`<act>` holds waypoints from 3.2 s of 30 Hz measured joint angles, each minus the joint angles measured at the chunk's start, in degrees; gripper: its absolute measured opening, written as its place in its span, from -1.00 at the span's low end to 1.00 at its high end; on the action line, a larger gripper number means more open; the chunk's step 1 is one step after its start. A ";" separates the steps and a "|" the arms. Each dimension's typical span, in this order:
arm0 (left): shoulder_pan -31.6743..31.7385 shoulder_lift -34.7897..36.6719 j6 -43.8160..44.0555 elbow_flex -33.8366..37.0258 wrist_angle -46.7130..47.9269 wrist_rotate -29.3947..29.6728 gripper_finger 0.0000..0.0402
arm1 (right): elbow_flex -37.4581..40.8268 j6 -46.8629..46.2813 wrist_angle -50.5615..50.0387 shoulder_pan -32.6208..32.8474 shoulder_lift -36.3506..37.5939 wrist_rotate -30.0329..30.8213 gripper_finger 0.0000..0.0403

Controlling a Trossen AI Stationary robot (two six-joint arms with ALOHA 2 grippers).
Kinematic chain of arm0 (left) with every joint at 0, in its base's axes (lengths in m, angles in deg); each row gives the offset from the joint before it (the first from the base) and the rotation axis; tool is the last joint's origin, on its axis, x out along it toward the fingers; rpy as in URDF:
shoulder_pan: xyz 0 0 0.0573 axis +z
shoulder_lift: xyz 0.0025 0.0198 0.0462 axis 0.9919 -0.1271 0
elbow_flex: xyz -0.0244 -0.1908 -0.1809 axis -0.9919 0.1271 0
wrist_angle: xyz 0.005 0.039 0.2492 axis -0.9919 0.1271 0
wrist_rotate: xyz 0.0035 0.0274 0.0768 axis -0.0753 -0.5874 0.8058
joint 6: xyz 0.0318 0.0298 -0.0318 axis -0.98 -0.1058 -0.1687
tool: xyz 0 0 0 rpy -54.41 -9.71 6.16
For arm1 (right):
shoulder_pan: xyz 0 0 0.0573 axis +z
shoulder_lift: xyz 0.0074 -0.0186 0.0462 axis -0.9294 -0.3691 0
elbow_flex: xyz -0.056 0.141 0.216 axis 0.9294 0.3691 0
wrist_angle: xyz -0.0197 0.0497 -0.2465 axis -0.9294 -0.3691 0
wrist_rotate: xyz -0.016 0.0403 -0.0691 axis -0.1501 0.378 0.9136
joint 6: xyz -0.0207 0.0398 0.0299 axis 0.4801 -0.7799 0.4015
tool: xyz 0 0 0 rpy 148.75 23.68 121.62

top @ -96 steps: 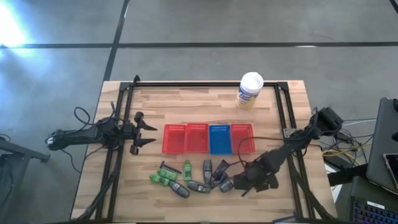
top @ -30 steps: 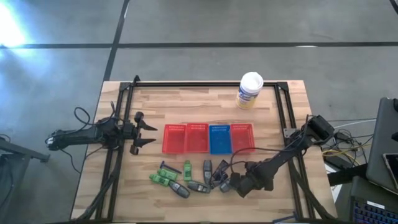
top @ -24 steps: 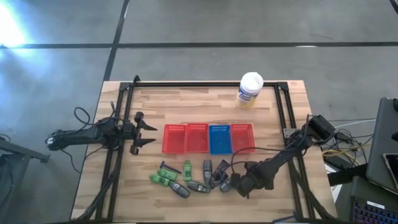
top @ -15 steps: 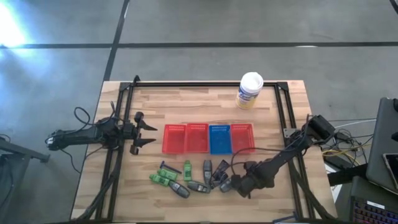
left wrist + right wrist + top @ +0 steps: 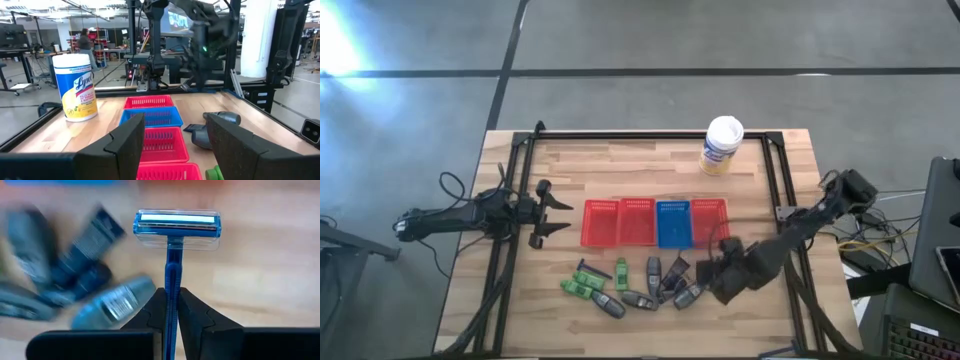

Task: Pick & Place Travel size toiletries
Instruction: Put the razor into the right red bin, then put the deodorant into the blue bin

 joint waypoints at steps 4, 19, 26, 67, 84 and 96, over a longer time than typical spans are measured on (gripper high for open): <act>0.00 -0.02 0.00 -0.02 0.08 0.00 0.09 | 0.64 6.41 -2.96 -4.92 5.29 1.58 -0.88; -0.01 -0.13 -0.02 0.00 0.25 0.02 0.09 | 13.14 39.63 4.95 -35.60 20.44 -10.21 -0.86; 0.00 -0.13 -0.02 0.00 0.28 0.02 0.09 | 18.46 48.46 12.82 -41.57 15.96 -15.51 -0.85; -0.01 -0.15 0.00 -0.02 0.37 0.02 0.09 | 13.51 89.74 17.84 -25.72 15.47 -26.26 0.04; -0.01 -0.24 -0.01 -0.02 0.37 0.02 0.09 | -6.55 116.79 12.44 -7.11 -11.19 -13.41 0.31; 0.00 -0.24 -0.02 -0.01 0.37 0.02 0.09 | -13.06 113.71 12.26 -3.76 -21.13 -13.32 0.61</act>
